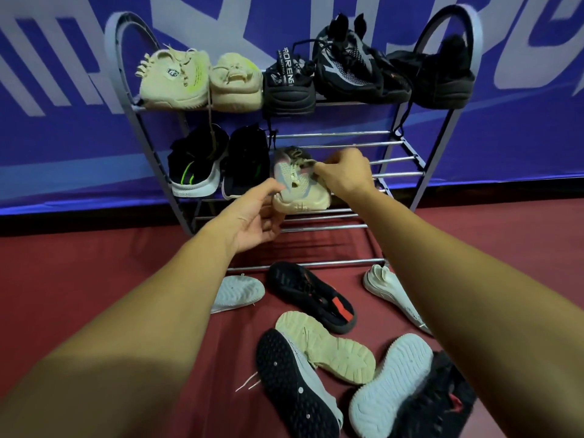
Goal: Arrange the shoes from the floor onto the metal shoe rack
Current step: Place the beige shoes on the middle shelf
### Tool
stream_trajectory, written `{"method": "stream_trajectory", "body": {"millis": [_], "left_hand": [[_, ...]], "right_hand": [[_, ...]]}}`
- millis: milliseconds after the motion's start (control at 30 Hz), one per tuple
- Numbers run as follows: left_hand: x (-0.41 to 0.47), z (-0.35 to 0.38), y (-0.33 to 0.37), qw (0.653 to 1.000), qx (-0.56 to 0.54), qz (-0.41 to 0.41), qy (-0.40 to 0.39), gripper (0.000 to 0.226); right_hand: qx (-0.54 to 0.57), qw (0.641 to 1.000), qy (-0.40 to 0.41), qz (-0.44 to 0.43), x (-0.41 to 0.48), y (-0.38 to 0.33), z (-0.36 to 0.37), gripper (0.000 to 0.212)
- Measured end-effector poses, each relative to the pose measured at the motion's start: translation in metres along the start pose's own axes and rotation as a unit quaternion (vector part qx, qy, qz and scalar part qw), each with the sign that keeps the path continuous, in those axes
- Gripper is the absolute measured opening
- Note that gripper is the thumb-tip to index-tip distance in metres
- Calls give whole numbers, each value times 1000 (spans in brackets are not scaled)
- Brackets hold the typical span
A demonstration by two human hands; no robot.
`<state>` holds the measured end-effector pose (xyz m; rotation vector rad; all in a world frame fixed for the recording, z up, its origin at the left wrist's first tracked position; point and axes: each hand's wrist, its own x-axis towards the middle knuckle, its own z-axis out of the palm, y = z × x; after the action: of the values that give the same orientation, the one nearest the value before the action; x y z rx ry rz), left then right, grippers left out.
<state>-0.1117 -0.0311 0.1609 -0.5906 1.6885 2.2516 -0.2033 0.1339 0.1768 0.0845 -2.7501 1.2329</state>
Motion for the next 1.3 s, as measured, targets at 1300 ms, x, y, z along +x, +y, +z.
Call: {"method": "stream_trajectory", "body": {"millis": [1300], "left_hand": [[58,16,-36,978,-190,54,72,14]], "right_hand": [[487,806,-243,233,10,57,30,27]]}}
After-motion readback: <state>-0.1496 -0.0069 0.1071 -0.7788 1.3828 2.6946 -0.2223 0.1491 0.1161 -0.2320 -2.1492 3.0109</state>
